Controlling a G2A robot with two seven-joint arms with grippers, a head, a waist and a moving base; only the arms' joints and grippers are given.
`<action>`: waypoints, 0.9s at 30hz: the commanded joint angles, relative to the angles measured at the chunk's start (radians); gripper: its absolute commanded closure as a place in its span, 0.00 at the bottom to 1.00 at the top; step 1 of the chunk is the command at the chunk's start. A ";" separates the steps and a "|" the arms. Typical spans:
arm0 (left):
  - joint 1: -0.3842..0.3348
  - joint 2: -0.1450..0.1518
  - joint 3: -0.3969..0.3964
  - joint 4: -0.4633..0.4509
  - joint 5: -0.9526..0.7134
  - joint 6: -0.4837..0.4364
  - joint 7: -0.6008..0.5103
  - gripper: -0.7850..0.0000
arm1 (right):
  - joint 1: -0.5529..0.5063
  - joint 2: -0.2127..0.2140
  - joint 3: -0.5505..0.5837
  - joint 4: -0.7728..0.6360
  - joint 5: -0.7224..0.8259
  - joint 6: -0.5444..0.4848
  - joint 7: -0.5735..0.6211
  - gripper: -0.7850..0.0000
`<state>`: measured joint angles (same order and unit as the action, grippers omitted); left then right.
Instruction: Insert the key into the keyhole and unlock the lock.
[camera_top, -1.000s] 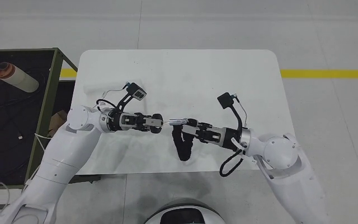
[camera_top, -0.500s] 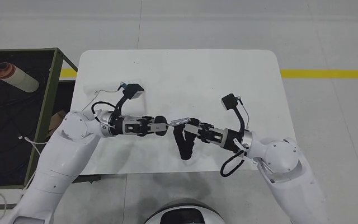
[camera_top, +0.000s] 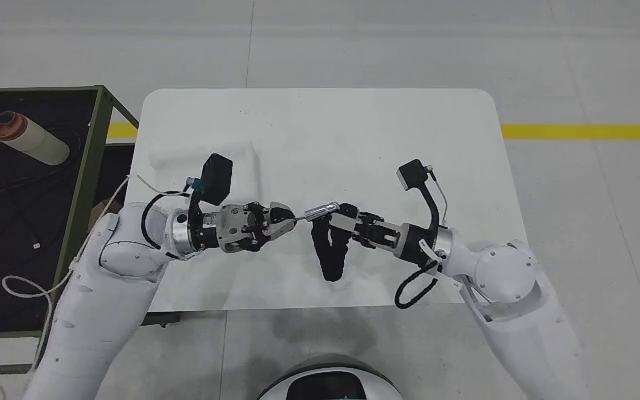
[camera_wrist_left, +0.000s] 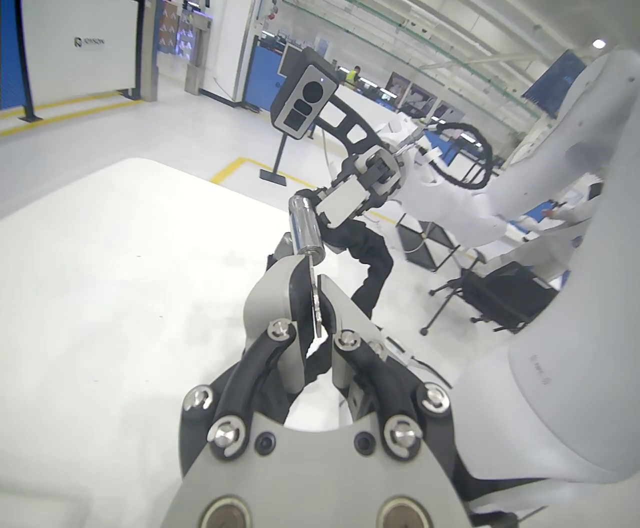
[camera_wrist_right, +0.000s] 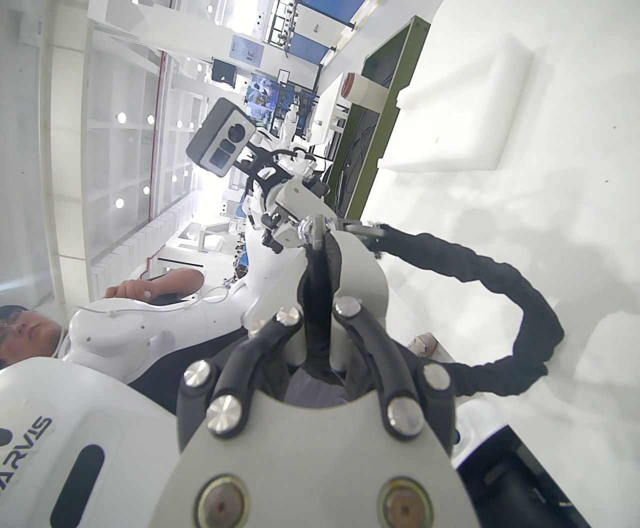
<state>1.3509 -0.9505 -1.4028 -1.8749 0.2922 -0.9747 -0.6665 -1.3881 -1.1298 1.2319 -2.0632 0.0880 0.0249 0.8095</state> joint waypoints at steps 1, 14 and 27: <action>0.016 -0.010 -0.016 -0.022 0.185 -0.006 0.117 1.00 | 0.007 0.000 -0.006 0.000 -0.001 0.005 -0.002 1.00; 0.113 -0.050 -0.035 -0.085 1.066 0.053 0.833 1.00 | 0.043 -0.001 -0.033 0.030 0.003 0.039 -0.013 1.00; 0.117 -0.053 -0.034 0.080 0.912 0.058 0.944 0.00 | 0.060 0.000 -0.053 0.030 -0.238 0.156 -0.193 1.00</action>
<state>1.4674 -1.0038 -1.4379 -1.7925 1.1400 -0.9170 0.2763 -1.3273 -1.1309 1.1771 -2.0331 -0.1029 0.1610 0.6450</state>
